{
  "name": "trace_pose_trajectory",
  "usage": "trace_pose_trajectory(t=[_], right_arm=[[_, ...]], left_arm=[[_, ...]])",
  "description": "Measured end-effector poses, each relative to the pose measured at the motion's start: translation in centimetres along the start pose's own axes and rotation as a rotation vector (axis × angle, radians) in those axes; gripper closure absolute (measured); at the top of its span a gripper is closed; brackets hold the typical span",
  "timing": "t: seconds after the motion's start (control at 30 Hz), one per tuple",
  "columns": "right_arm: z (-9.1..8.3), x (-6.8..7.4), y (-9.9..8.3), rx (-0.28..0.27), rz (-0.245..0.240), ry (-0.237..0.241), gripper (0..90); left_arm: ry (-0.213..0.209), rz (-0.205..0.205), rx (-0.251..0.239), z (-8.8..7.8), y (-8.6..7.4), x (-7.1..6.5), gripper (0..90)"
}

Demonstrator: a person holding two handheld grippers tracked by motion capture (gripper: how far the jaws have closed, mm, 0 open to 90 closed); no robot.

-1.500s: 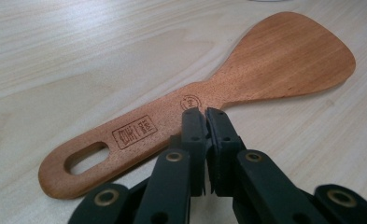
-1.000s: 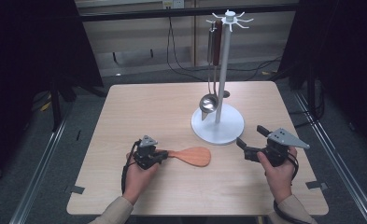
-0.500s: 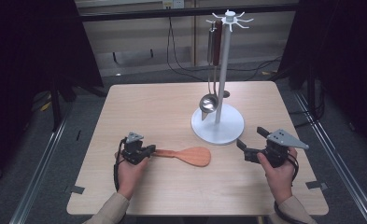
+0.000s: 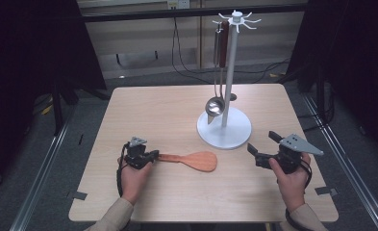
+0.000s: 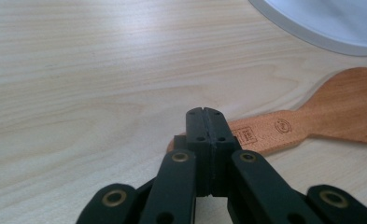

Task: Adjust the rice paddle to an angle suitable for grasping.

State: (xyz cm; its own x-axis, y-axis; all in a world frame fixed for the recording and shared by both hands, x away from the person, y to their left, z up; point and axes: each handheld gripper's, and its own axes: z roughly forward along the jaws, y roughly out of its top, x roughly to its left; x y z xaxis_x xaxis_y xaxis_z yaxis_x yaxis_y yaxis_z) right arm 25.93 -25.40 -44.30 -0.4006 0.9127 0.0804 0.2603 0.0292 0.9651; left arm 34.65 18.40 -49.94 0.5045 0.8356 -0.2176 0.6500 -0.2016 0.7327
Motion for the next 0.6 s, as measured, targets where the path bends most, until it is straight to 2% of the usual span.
trace_pose_trajectory(t=[0.07, 0.13, 0.23, 0.27, 0.3, 0.37, 0.43, 0.47, 0.53, 0.57, 0.6], right_arm=[[0.0, 0.0, 0.0, 0.002, -0.004, 0.0, 8.5], [0.0, 0.0, 0.1, 0.004, 0.0, 0.0, 8.4], [-0.1, -0.1, 0.1, 0.003, -0.001, 0.001, 8.4], [-0.1, -0.1, 0.1, 0.001, 0.007, 0.0, 8.4], [-0.1, -0.2, 0.0, 0.004, 0.001, 0.001, 8.4], [-0.2, -0.3, 0.0, 0.009, 0.0, 0.0, 8.4], [-0.3, -0.3, -0.1, 0.01, 0.007, -0.002, 8.4], [-0.3, -0.3, -0.1, 0.01, 0.005, -0.005, 8.5], [-0.5, -0.4, -0.1, 0.009, 0.016, -0.009, 8.5], [-0.6, -0.4, -0.1, 0.011, 0.013, -0.008, 8.5], [-0.7, -0.5, -0.1, 0.011, 0.008, -0.012, 8.5]], left_arm=[[-0.002, 0.017, 0.02, 0.2, -0.1, 0.1, 90.0], [-0.003, 0.003, 0.006, 0.5, -0.2, -0.1, 90.0], [0.0, 0.027, 0.018, 0.5, -0.1, 0.0, 90.0], [-0.004, 0.007, 0.003, 0.7, -0.1, -0.1, 90.0], [-0.005, 0.016, 0.014, 0.7, 0.0, 0.0, 90.0], [-0.006, 0.008, 0.004, 0.8, 0.0, -0.1, 90.0], [-0.012, 0.031, 0.019, 0.9, 0.2, -0.1, 90.0], [-0.015, 0.021, 0.005, 1.1, 0.2, -0.3, 90.0], [-0.025, 0.044, 0.01, 1.3, 0.3, -0.5, 90.0], [-0.029, 0.04, 0.002, 1.5, 0.3, -0.7, 90.0], [-0.032, 0.07, 0.018, 1.5, 0.4, -0.7, 90.0]])
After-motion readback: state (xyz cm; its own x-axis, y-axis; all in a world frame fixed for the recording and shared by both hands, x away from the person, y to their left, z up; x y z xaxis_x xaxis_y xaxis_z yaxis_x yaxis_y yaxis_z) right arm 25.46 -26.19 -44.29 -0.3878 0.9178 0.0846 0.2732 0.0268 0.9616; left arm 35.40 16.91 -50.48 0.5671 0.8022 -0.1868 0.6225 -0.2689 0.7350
